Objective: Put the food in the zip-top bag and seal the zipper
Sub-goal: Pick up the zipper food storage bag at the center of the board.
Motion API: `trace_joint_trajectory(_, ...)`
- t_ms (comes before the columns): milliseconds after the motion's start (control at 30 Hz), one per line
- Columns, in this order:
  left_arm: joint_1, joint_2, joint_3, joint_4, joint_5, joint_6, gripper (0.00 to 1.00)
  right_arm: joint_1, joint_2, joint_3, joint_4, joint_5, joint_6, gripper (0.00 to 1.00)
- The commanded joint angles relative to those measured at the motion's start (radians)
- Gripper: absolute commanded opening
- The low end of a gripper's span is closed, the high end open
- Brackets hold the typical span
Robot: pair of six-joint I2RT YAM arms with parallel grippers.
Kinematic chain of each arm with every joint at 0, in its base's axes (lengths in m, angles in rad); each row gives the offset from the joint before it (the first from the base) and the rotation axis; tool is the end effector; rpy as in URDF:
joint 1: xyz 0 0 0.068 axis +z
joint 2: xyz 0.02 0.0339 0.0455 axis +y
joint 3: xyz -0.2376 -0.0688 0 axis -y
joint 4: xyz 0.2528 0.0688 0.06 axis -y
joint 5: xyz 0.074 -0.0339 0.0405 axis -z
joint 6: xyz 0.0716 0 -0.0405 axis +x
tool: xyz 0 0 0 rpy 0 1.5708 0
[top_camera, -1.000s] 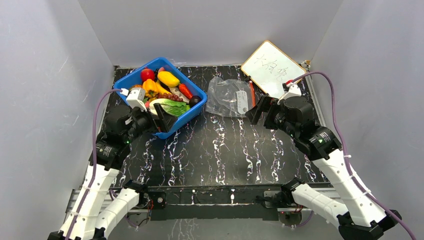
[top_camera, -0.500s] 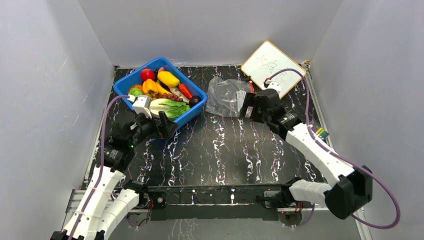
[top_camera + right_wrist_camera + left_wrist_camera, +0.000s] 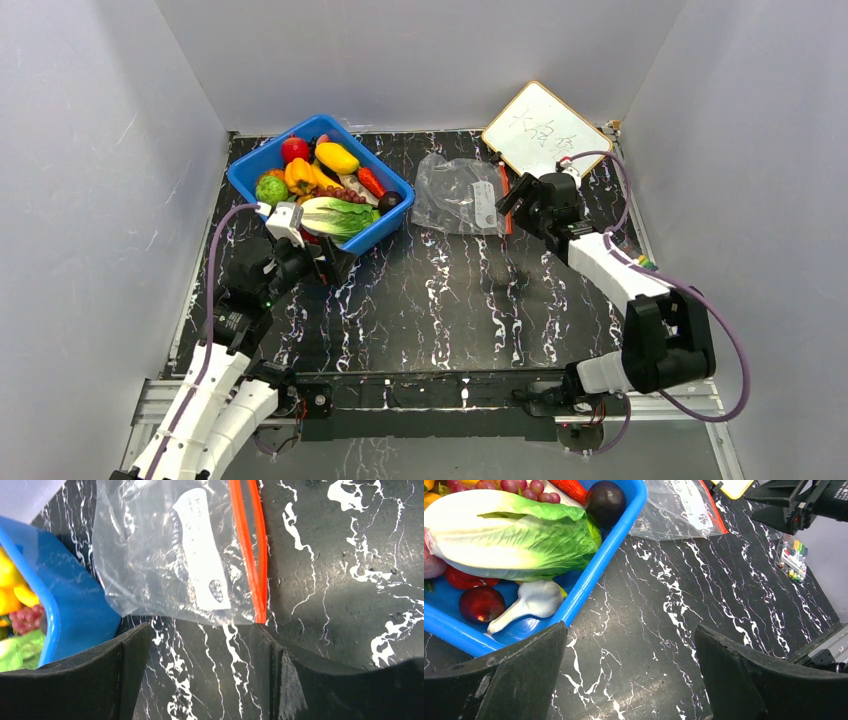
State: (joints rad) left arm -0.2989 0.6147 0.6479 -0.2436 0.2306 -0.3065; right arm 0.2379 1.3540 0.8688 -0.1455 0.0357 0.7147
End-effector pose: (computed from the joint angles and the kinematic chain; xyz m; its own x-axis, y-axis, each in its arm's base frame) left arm 0.2027 -0.0796 0.2889 -0.3412 -0.2022 -0.9180 0.4167 0.8428 -0.3406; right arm 0.3291 0.0772 0.1949 -0.5689 0.5360 -0.6238 0.2189 0.8298 0.5134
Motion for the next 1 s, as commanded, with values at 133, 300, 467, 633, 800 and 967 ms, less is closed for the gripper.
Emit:
trace_joint_trajectory(133,-0.005,-0.058,-0.011,0.040,0.049,0.028,0.98,-0.049,0.150,0.021,0.161,-0.038,0.062,0.69)
trace_joint_trajectory(300,-0.007,-0.073,-0.010,0.034,0.068,0.031,0.98,-0.070,0.217,-0.006,0.222,-0.079,0.068,0.74)
trace_joint_trajectory(467,-0.008,-0.073,-0.009,0.032,0.066,0.041,0.98,-0.080,0.269,-0.014,0.274,-0.142,0.067,0.72)
trace_joint_trajectory(633,-0.014,-0.078,-0.003,0.026,0.078,0.053,0.98,-0.090,0.305,-0.074,0.374,-0.237,0.071,0.65)
trace_joint_trajectory(800,-0.015,-0.085,-0.004,0.021,0.063,0.066,0.98,-0.101,0.298,-0.108,0.445,-0.276,0.067,0.47)
trace_joint_trajectory(967,-0.014,-0.091,-0.007,0.013,0.026,0.087,0.98,-0.101,0.236,-0.139,0.445,-0.244,0.045,0.20)
